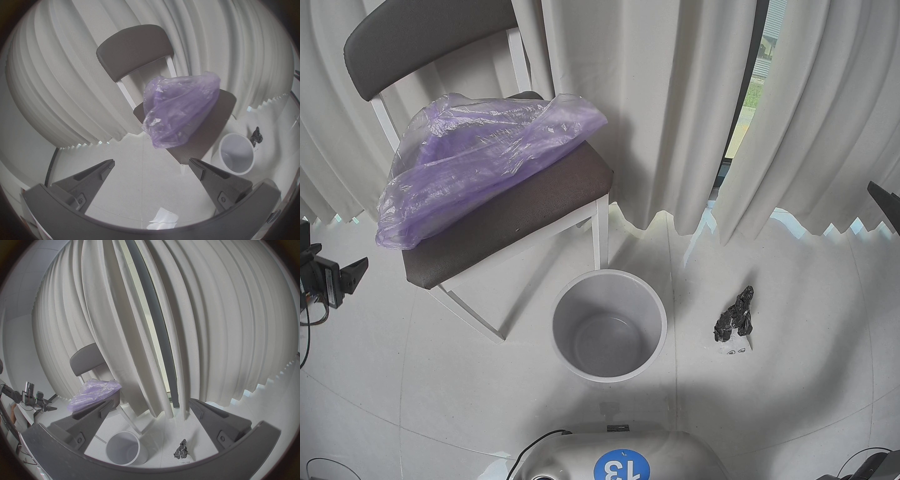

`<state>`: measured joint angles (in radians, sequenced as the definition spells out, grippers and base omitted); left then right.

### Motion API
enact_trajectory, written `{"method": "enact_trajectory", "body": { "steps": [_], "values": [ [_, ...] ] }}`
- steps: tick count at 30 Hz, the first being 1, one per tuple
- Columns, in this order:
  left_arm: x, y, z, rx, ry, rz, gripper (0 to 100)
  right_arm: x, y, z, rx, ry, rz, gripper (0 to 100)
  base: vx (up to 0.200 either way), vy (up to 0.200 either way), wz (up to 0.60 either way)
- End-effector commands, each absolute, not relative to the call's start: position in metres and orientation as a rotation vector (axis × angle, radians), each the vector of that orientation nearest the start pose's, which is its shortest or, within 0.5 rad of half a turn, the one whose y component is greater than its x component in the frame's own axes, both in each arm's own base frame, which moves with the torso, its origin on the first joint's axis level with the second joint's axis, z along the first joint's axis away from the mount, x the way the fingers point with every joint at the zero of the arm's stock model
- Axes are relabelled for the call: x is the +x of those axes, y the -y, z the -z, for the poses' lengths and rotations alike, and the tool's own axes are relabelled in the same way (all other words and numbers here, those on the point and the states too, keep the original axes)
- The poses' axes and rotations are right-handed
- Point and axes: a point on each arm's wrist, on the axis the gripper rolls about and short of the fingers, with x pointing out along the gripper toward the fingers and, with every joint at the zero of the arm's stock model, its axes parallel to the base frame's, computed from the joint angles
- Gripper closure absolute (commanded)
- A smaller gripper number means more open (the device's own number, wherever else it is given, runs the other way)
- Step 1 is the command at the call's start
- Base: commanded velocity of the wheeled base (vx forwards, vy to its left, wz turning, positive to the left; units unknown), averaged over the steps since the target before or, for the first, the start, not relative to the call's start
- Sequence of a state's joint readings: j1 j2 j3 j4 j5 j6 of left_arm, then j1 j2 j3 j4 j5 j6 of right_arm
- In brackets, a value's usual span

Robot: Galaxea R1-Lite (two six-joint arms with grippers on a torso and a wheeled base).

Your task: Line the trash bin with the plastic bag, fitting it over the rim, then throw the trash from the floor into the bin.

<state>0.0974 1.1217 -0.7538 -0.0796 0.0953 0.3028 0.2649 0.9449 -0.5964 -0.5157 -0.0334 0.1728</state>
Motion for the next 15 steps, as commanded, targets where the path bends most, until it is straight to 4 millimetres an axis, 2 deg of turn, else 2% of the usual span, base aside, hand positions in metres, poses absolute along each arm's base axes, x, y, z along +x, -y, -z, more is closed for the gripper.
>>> {"method": "enact_trajectory", "body": {
  "steps": [1,2,3,7,15],
  "values": [
    [0.206,-0.024,-0.236,0.310,-0.390,-0.174,0,0.114,-0.031,-0.272,0.204,0.141,-0.254,0,0.000,0.000,0.00],
    [0.206,-0.024,-0.236,0.310,-0.390,-0.174,0,0.114,-0.031,-0.272,0.204,0.141,-0.254,0,0.000,0.000,0.00],
    [0.220,-0.023,-0.230,0.316,-0.409,-0.168,0,0.116,-0.031,-0.271,0.203,0.136,-0.254,0,0.000,0.000,0.00],
    [0.236,-0.018,-0.231,0.325,-0.382,-0.177,0,0.118,-0.032,-0.270,0.205,0.125,-0.253,0,0.000,0.000,0.00],
    [0.248,-0.017,-0.227,0.327,-0.385,-0.170,0,0.119,-0.031,-0.271,0.211,0.128,-0.248,0,0.000,0.000,0.00]
  ]
}}
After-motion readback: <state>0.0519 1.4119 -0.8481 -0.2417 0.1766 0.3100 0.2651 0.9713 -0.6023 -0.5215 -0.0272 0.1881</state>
